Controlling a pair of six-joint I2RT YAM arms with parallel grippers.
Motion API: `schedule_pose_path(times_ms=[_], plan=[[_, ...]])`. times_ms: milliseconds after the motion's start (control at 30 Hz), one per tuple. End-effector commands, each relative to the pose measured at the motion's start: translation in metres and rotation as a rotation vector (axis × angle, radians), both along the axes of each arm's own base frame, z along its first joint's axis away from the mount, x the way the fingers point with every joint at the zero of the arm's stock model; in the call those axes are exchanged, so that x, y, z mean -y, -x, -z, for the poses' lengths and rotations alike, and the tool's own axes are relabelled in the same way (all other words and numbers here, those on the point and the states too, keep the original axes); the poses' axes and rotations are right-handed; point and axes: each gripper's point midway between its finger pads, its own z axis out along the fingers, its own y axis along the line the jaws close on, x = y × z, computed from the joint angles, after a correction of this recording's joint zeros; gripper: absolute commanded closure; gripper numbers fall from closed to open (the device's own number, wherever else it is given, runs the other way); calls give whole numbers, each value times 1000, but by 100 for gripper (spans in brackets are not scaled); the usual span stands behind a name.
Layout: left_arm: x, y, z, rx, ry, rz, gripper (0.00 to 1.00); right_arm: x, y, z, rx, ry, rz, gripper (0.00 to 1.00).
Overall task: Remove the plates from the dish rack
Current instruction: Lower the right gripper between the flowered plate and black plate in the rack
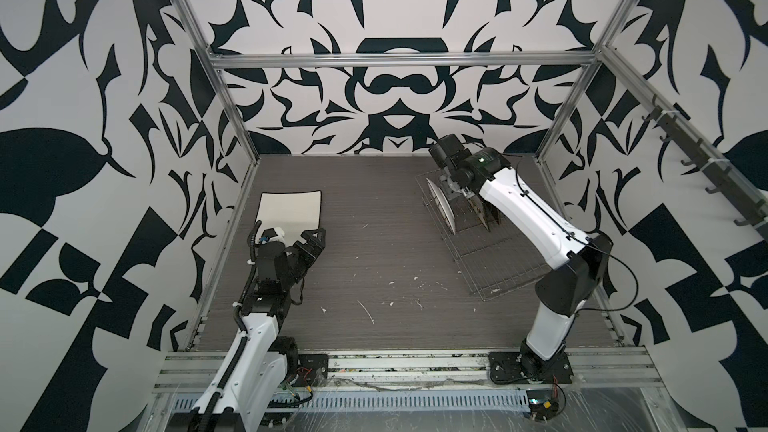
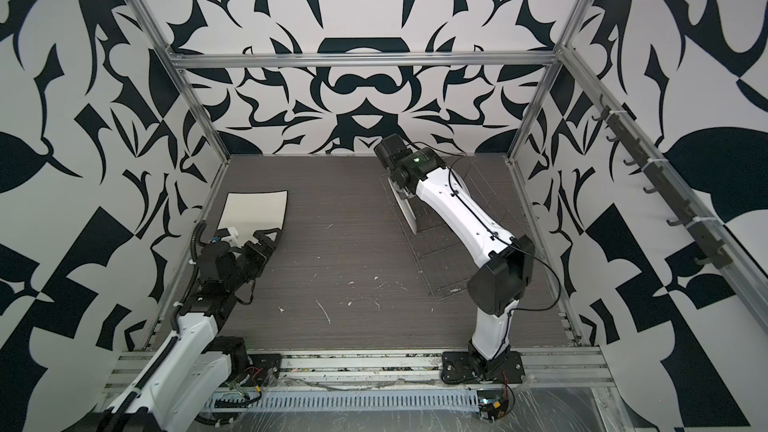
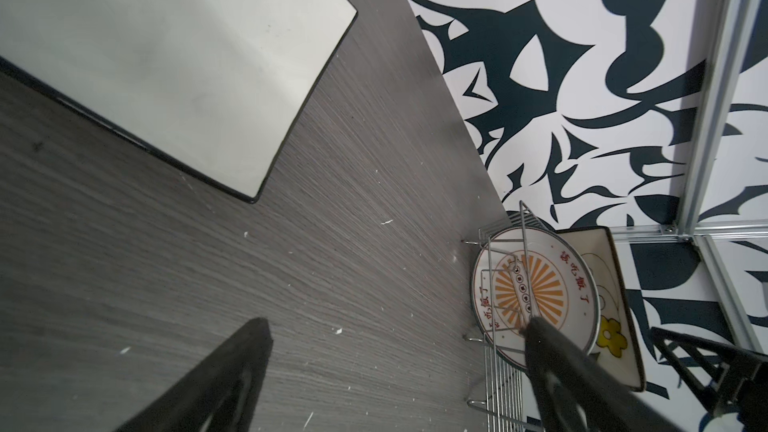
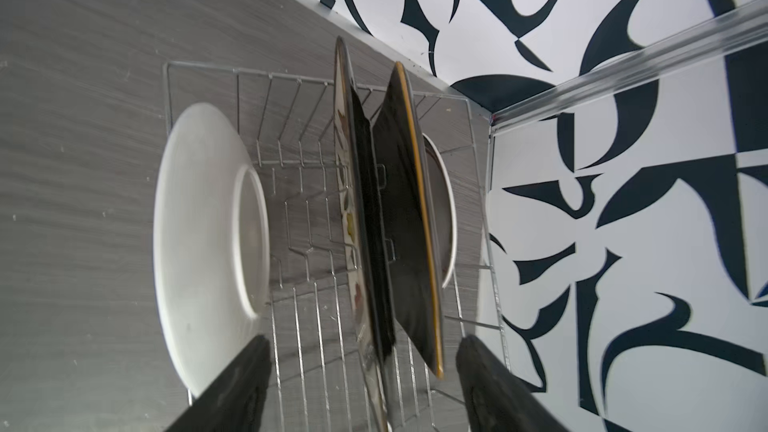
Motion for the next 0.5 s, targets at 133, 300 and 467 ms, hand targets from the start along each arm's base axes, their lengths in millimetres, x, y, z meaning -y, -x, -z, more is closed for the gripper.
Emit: schedule_pose_path(times_ms=[133,300,467], plan=[[-2,-22,-26,78,-67,6,1,5,-11,7,-42,103,33,27],[-3,-29,-24,80,-61,-2,0,11,-17,15,-64,140,41,28],[1,-35,-25,71,-69,22,2,17,-20,33,-127,136,32,32]])
